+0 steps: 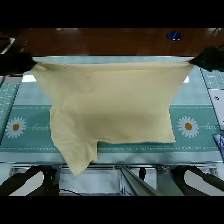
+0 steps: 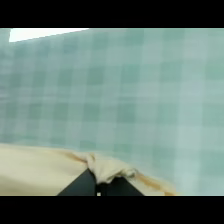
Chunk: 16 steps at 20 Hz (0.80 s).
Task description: Fold the shirts.
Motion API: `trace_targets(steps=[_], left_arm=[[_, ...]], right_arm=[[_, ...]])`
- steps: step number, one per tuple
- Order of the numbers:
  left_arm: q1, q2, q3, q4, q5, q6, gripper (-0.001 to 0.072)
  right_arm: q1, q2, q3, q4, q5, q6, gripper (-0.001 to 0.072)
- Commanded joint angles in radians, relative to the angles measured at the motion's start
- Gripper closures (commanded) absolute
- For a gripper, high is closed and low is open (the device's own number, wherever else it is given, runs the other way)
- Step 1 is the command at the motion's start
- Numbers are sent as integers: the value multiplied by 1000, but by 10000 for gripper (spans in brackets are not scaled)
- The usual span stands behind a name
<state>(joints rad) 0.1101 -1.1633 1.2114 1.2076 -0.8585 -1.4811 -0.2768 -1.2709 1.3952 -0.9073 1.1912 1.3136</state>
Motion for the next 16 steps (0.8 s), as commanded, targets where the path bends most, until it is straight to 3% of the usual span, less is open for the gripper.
trace_targets(steps=[1,5,9,11,14,16], left_arm=[[-47,-231,31,-16,190,-93,692],[-51,-395,105,-69,179,-121,692],[-59,-438,106,-90,123,-118,691],[-52,-435,111,-90,66,-78,691],[-16,-435,148,-90,-126,58,691],[16,-435,158,-89,-248,100,691]], right_arm=[[0,-290,97,105,-86,-29,690],[0,-526,282,129,-72,23,690],[0,-611,332,129,-34,54,690],[-1,-613,332,129,25,45,690],[-9,-592,332,115,170,-10,690],[-20,-576,332,70,257,-17,690]])
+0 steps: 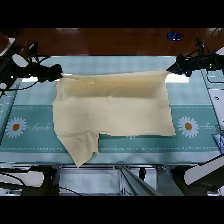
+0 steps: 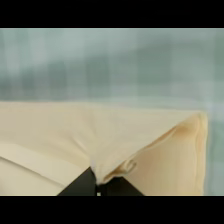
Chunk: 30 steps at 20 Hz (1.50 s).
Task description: Fold the shirts.
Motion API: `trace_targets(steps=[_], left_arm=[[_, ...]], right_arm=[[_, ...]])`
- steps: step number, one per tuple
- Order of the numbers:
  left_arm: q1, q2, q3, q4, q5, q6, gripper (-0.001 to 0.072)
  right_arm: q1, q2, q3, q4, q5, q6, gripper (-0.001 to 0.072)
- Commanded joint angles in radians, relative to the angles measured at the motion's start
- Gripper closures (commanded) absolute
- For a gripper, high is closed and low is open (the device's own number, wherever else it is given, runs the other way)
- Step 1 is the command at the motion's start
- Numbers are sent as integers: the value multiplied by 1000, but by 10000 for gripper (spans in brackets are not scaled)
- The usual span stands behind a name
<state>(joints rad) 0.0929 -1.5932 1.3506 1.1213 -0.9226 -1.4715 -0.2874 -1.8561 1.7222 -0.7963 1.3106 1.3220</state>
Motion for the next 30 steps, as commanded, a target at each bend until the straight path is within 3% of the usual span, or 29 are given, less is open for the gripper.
trace_targets(steps=[1,5,10,11,12,13,16,19,22,26,30], left_arm=[[45,-10,18,-2,-234,111,691],[43,-55,-26,5,-297,117,691],[39,-111,-32,4,-356,117,691],[37,-111,-32,4,-357,114,663],[38,-111,-28,5,-370,114,479],[41,-110,-18,8,-399,113,202],[85,-74,11,31,-499,115,198],[168,52,-48,31,-514,133,198],[266,237,-245,30,-457,171,198],[384,481,-600,-16,-394,195,198],[386,557,-806,-63,-382,170,198]], right_arm=[[-10,9,5,-80,177,-24,690],[11,8,-89,-208,182,2,690],[11,8,-195,-206,119,5,690],[11,8,-195,-193,111,18,651],[10,9,-195,-181,111,37,461],[10,10,-194,-172,124,51,306],[-10,67,-194,-203,166,53,308],[-55,207,-226,-298,150,63,308],[-102,460,-450,-337,-76,66,308],[-108,807,-861,-257,-288,55,302],[-105,947,-1061,-87,-268,-3,302]])
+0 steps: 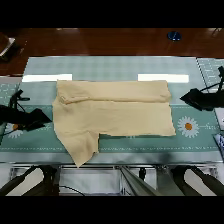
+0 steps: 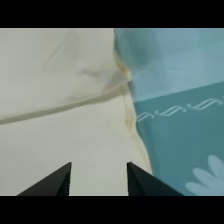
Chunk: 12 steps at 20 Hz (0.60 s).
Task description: Fold the shirts.
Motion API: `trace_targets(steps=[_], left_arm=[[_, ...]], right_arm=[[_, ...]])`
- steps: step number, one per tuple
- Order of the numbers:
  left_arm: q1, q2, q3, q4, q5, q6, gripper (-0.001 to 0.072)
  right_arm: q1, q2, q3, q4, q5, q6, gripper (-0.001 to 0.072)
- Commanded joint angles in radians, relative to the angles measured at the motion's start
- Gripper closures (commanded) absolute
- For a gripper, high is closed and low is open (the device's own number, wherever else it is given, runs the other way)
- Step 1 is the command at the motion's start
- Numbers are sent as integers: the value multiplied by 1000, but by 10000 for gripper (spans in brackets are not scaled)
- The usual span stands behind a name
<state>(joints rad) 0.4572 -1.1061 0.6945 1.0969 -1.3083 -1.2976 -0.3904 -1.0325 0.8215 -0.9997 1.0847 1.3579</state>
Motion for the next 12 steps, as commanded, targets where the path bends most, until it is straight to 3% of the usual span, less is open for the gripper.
trace_targets(steps=[1,12], left_arm=[[22,69,-167,-35,-6,-4,198],[-23,6,-225,-66,-1,-4,199]], right_arm=[[-2,133,-179,136,-29,-47,302],[-3,135,-195,157,-7,-64,303]])
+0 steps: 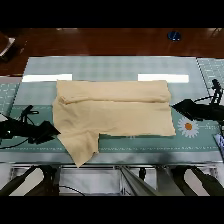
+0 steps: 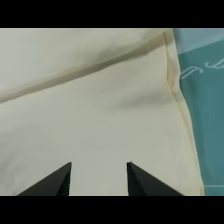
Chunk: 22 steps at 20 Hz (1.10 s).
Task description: Fold the shirts.
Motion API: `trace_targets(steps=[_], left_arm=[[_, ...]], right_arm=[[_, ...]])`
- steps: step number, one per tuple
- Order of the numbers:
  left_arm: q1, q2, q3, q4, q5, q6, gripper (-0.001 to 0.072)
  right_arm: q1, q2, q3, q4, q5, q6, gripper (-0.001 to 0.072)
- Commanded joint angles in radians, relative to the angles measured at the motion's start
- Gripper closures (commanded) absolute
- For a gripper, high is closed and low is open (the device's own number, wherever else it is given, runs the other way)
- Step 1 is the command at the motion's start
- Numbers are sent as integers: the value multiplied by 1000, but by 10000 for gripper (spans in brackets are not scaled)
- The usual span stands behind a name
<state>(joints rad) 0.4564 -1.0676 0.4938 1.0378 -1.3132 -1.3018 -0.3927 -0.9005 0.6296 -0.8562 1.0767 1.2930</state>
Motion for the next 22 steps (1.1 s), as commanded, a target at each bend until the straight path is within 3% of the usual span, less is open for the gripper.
trace_targets(steps=[1,6,7,8,9,13,14,17,22], left_arm=[[-35,-57,-31,-7,5,0,199],[-178,-130,-72,-108,164,-1,201],[-222,-134,-75,-115,217,-8,300],[-254,-134,-75,-115,252,-24,558],[-273,-134,-73,-115,263,-21,681],[-278,-134,-71,-115,248,-8,691],[-278,-134,-71,-115,249,-7,691],[-278,-134,-71,-114,247,-7,691],[-278,-134,-71,-115,248,1,691]], right_arm=[[0,3,-3,14,1,4,302],[0,3,-3,13,-12,32,303],[-3,3,-3,12,-16,34,302],[-24,3,-3,1,-23,37,303],[-59,3,-3,-29,-19,42,302],[-233,0,-24,-382,129,174,303],[-240,0,-50,-378,158,198,302],[-240,0,-144,-231,210,134,303],[-238,-29,-189,-221,206,127,303]])
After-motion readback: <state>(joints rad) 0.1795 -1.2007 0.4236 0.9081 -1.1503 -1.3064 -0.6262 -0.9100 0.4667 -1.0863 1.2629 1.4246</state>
